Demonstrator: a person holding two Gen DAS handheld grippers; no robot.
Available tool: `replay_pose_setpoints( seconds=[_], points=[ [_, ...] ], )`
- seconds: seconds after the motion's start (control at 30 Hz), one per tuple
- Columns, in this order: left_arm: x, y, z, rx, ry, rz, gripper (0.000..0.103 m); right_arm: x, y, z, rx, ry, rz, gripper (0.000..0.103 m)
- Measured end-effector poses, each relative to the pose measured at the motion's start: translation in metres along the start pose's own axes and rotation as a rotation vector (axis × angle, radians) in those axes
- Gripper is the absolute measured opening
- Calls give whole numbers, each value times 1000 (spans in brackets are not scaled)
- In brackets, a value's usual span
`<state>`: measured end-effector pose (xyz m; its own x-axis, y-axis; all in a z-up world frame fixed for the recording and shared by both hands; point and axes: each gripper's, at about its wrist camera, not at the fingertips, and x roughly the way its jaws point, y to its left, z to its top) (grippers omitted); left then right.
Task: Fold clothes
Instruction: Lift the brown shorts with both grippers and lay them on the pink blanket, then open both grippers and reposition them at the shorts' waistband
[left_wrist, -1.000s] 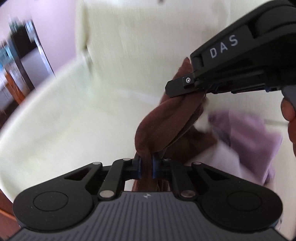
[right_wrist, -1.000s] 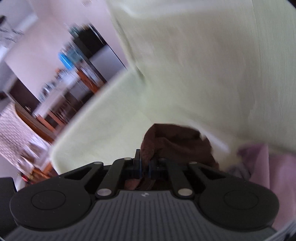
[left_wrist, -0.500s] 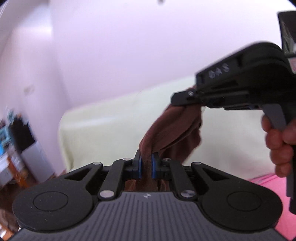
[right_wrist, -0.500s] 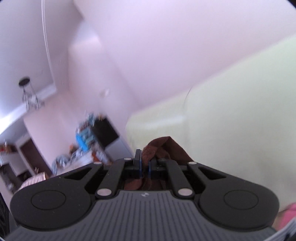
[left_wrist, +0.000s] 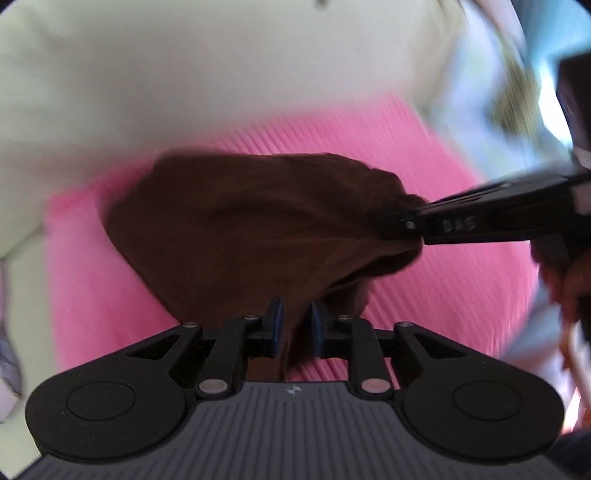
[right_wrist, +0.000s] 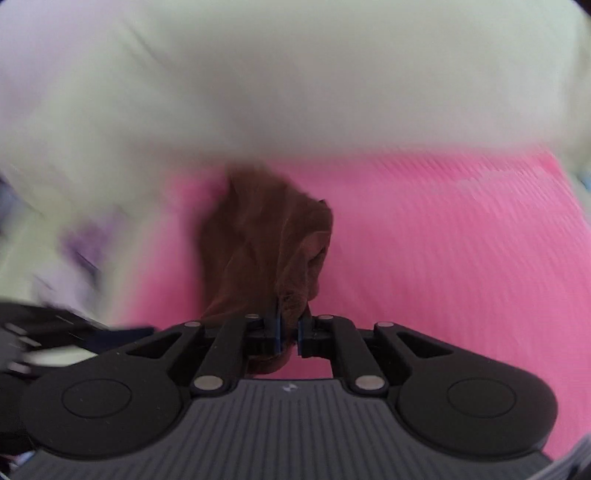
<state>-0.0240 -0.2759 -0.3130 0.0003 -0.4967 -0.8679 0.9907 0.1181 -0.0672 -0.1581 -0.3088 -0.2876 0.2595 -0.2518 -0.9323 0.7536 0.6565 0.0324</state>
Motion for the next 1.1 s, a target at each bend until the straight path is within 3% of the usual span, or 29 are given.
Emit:
replay_pose_setpoints(
  seconds=[0.07,0.13,0.17,0.23,0.3,0.37,0.47,0.57,0.63,0.67,0.83,0.97,1.0,1.07,1.1],
  points=[
    [11,-3,-15,22,14,-33,25,21,-13,-21,26,82,-92,10],
    [10,-15,-31,1,-4,0,24,15,-13,-25,39,52,-90,15],
    [13,-2,-36,-30,-4,45,24,8,-12,-22,29,30,-83,23],
    [19,0,-33,-69,-3,104,24,6,5,-11,-50,-46,-22,26],
    [34,25,-22,-110,13,189,24,7,26,7,-105,-107,52,27],
    [49,44,-17,-136,18,231,31,17,45,27,-121,-146,126,27],
    [69,63,-21,-147,54,258,30,36,92,71,-194,-223,237,27],
    [58,72,-27,-137,14,218,30,46,125,99,-255,-282,201,30],
    [48,84,-30,-144,-13,208,33,53,120,100,-207,-293,164,36],
    [48,92,-26,-152,-34,210,34,61,109,99,-157,-270,139,38],
    [67,142,18,-225,-101,229,60,80,72,75,-114,-153,1,41],
    [90,160,40,-340,-60,164,60,92,54,59,-81,-80,-33,45],
    [98,164,43,-382,-41,152,59,95,52,54,-76,-68,-22,47],
    [100,160,43,-419,-32,198,12,96,45,45,-82,-57,-11,47],
    [97,159,43,-429,-34,209,2,97,45,42,-92,-59,5,47]
  ],
)
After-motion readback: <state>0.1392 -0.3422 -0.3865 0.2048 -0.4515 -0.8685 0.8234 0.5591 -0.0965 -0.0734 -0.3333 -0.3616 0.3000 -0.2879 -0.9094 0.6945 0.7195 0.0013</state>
